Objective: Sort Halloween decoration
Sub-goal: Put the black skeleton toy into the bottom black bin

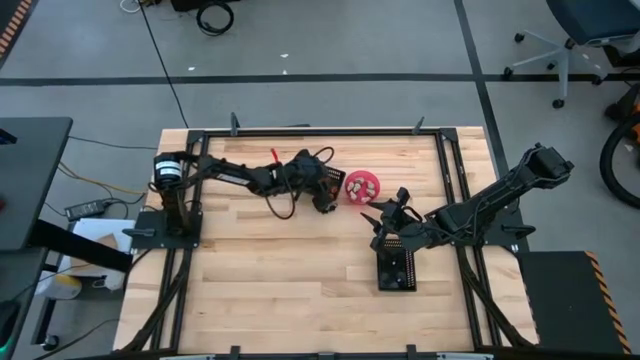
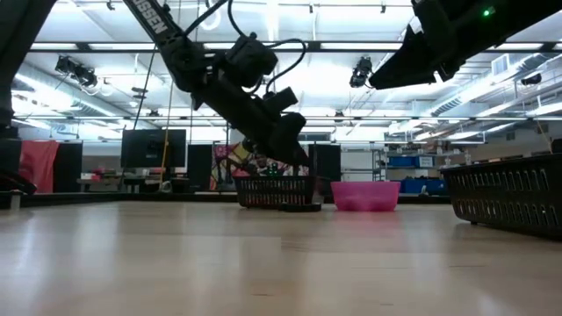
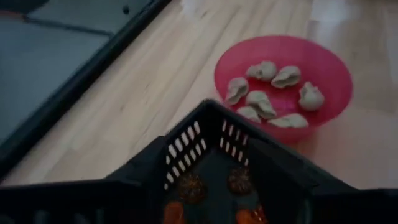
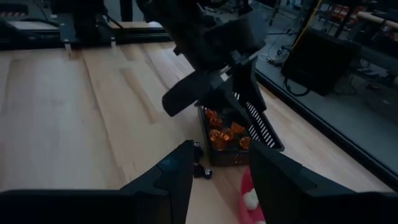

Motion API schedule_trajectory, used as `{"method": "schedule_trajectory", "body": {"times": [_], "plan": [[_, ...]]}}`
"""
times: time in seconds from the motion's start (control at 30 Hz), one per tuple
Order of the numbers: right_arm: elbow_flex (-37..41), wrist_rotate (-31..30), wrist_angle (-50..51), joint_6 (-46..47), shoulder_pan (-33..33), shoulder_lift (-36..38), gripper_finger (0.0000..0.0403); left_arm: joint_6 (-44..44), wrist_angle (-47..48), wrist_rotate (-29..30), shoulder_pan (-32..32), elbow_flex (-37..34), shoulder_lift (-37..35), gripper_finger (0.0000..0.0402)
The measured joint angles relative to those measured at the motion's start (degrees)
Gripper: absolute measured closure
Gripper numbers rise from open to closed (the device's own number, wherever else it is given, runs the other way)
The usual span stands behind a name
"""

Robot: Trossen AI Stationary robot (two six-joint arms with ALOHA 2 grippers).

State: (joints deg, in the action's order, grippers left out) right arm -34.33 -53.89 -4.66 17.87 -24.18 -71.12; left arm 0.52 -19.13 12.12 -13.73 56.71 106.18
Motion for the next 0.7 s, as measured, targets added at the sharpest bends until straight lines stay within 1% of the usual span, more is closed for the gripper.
{"method": "schedule_trajectory", "body": {"times": [0.07, 0.17, 0.23, 0.3, 0.33, 0.43, 0.53, 0.63, 0.7], "plan": [[0.0, 0.0, -0.3, 0.0, 0.0, 0.0, 0.0245, 2.5, 0.1, 0.0, 0.4, 0.0, -0.8, 0.0189], [0.0, 1.0, -2.1, 0.1, 0.3, 0.0, 0.0245, 6.7, 0.2, 0.0, 1.2, 0.1, -2.2, 0.018], [0.0, 4.3, -4.1, 0.0, 0.9, -0.2, 0.0245, 9.5, 0.9, -0.9, 2.0, 0.1, -3.1, 0.0182], [0.0, 7.4, -4.8, 0.0, 1.9, -1.2, 0.0245, 12.0, 0.3, -3.1, 3.2, -0.2, -3.5, 0.0189], [0.0, 8.6, -5.0, 0.0, 2.5, -2.1, 0.0245, 13.2, 0.1, -4.0, 3.7, -1.1, -4.0, 0.0193], [-0.3, 11.9, -4.6, -0.4, 5.0, -5.3, 0.0245, 15.6, -2.2, -4.4, 5.3, -4.2, -4.2, 0.0206], [-1.8, 17.7, -4.7, -2.7, 7.9, -9.1, 0.0245, 15.8, -5.4, -4.1, 6.4, -9.0, -6.1, 0.0216], [-4.1, 23.4, -5.3, -4.3, 10.6, -13.3, 0.0245, 15.2, -9.1, -4.1, 8.0, -14.3, -10.1, 0.0224], [-5.5, 25.8, -5.0, -5.5, 12.2, -15.8, 0.0245, 13.7, -11.0, -4.1, 9.3, -17.5, -12.8, 0.0228]]}}
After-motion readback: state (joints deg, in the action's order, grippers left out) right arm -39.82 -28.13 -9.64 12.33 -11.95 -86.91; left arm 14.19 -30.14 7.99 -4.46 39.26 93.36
